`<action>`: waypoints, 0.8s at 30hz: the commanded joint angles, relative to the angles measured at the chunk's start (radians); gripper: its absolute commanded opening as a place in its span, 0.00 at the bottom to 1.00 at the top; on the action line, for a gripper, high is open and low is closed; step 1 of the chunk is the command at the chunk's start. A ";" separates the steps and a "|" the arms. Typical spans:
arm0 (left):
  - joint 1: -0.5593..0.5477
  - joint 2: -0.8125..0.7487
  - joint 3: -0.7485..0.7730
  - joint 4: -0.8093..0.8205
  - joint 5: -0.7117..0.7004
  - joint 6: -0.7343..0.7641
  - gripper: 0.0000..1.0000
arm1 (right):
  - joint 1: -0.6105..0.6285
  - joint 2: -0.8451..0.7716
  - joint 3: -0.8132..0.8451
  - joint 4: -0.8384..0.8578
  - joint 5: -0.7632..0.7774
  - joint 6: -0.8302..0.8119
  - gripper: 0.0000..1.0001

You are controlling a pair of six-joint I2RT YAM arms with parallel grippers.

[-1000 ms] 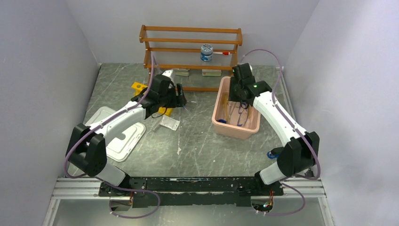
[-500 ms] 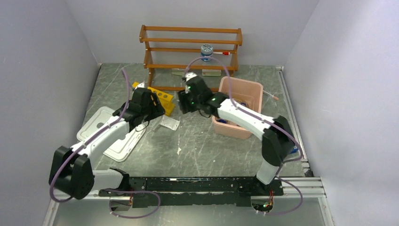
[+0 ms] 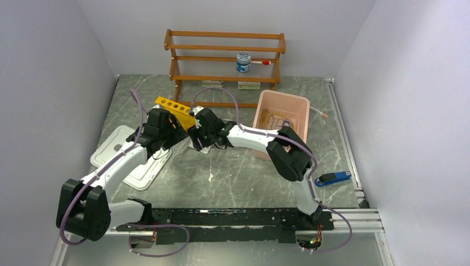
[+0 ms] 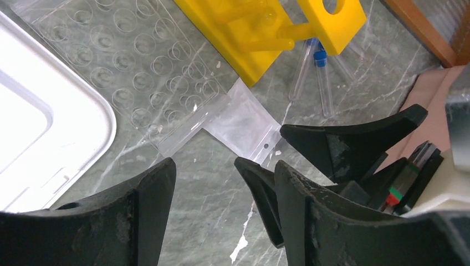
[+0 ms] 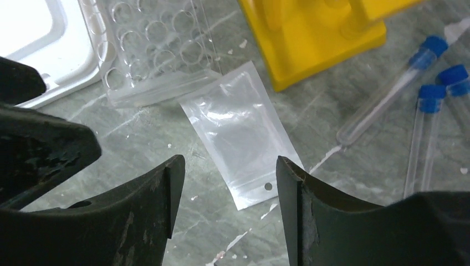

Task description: Organize the chemistry lab equipment

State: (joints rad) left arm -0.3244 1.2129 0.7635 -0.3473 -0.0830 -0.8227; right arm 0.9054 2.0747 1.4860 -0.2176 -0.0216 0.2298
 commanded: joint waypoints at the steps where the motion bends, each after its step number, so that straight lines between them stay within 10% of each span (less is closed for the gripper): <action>1: 0.030 0.012 -0.008 0.018 0.073 -0.019 0.69 | 0.028 0.005 -0.051 0.183 0.039 -0.097 0.65; 17: 0.152 -0.007 0.070 -0.199 -0.159 -0.029 0.68 | 0.086 0.124 -0.033 0.238 0.105 -0.242 0.66; 24: 0.166 -0.003 0.082 -0.204 -0.175 -0.012 0.68 | 0.085 0.157 -0.033 0.244 0.168 -0.238 0.38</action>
State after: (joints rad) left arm -0.1688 1.2266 0.8150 -0.5251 -0.2199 -0.8421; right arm 0.9886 2.1803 1.4475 0.0425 0.0959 0.0013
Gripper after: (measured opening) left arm 0.678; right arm 0.489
